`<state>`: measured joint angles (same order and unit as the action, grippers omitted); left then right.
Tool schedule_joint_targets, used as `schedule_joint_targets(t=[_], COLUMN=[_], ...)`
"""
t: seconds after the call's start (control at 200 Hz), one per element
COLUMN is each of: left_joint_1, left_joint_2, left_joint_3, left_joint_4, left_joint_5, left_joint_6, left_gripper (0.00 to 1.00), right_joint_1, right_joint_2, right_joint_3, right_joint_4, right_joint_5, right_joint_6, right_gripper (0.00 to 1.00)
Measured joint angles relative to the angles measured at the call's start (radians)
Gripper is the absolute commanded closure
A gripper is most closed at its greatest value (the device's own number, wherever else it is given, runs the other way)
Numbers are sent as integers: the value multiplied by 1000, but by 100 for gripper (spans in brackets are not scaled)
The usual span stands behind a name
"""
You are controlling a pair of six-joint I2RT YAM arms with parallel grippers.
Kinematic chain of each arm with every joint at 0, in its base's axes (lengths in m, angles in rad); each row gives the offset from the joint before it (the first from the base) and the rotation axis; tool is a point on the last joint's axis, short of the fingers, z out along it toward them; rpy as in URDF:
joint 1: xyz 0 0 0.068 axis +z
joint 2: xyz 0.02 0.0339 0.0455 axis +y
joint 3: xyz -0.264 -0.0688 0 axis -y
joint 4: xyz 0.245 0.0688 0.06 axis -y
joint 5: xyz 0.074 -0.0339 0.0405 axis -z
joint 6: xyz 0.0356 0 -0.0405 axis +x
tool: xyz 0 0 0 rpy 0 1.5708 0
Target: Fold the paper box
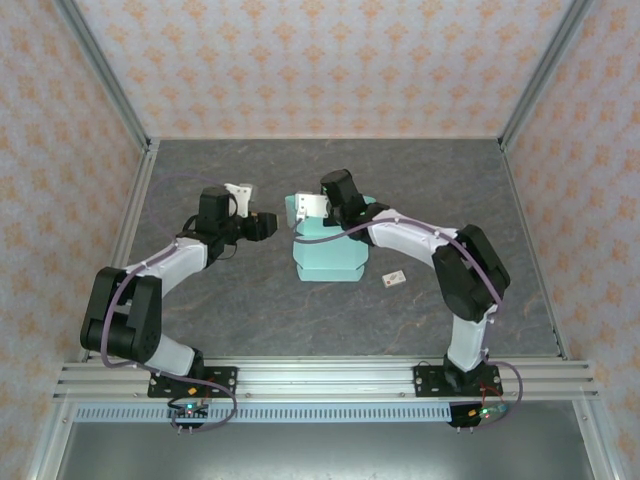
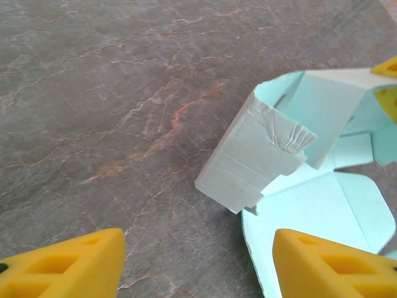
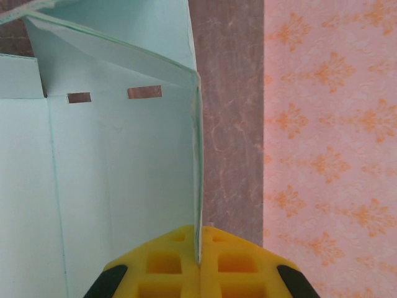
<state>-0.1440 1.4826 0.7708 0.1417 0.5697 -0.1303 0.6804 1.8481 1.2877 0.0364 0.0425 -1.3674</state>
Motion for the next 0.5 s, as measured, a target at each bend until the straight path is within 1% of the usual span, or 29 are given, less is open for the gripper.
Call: schedule_joint_targets(t=[0.105, 0.21, 0.28, 0.405, 0.5], left_joint_1=[0, -7, -11, -21, -31], left_joint_2=[23, 71, 114, 167, 189], left_joint_3=[9, 44, 85, 133, 140], left_joint_4=[11, 12, 8, 6, 5], left_joint_5=[32, 56, 85, 148, 188], left_joint_6=[17, 32, 44, 73, 92], left_gripper=[35, 40, 41, 40, 37], right_joint_1=[0, 0, 0, 0, 0], right_joint_2=[-20, -37, -37, -37, -37], right_joint_3=[-33, -77, -103, -150, -172], right_joint_4=[60, 121, 158, 210, 235], right_joint_5=[4, 5, 5, 3, 4], right_joint_6=[-22, -45, -61, -78, -93], right_gripper=[100, 100, 100, 100, 100])
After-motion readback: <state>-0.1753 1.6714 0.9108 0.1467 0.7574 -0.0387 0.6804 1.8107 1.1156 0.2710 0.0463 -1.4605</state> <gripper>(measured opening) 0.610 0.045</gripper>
